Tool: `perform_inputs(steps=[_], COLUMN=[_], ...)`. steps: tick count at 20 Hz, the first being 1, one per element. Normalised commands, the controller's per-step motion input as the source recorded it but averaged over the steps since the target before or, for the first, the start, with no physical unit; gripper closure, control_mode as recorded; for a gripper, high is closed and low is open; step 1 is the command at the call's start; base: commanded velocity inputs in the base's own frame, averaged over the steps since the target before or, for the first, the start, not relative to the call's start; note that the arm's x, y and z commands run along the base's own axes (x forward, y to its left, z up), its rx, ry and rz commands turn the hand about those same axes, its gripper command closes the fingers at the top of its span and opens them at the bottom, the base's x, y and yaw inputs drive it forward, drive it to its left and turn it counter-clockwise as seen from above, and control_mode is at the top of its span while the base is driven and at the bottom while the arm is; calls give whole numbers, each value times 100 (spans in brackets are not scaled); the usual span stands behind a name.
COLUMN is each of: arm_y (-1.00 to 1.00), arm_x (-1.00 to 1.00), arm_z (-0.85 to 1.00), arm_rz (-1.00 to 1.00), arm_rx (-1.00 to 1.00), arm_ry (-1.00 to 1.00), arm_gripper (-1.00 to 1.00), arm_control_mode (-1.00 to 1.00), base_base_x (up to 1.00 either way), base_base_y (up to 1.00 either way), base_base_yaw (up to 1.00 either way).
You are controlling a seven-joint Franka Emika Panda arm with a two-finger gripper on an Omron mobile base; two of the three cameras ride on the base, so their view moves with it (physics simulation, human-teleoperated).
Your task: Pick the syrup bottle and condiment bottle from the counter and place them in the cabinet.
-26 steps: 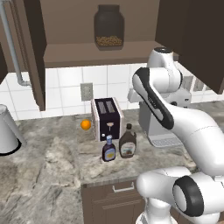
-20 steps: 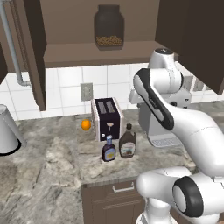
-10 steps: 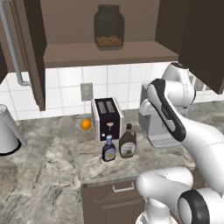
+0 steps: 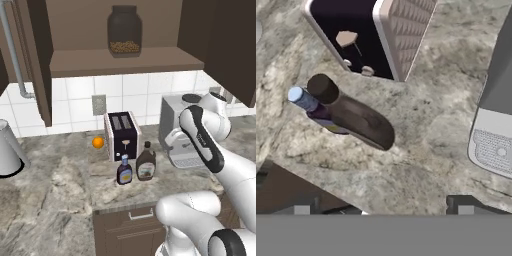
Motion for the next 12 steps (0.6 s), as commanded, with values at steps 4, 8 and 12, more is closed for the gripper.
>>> perform_inputs(steps=[4, 8, 12], arm_y=[6, 1, 0], arm_x=[0, 0, 0], arm_z=[-49, -33, -5], arm_rz=[8, 10, 14], arm_rx=[7, 8, 8], arm_ry=[0, -8, -19], arm_gripper=[-100, -100, -100], arm_control_mode=[-100, -100, -100], base_base_x=[0, 0, 0], base_base_y=[0, 0, 0], base_base_yaw=[0, 0, 0])
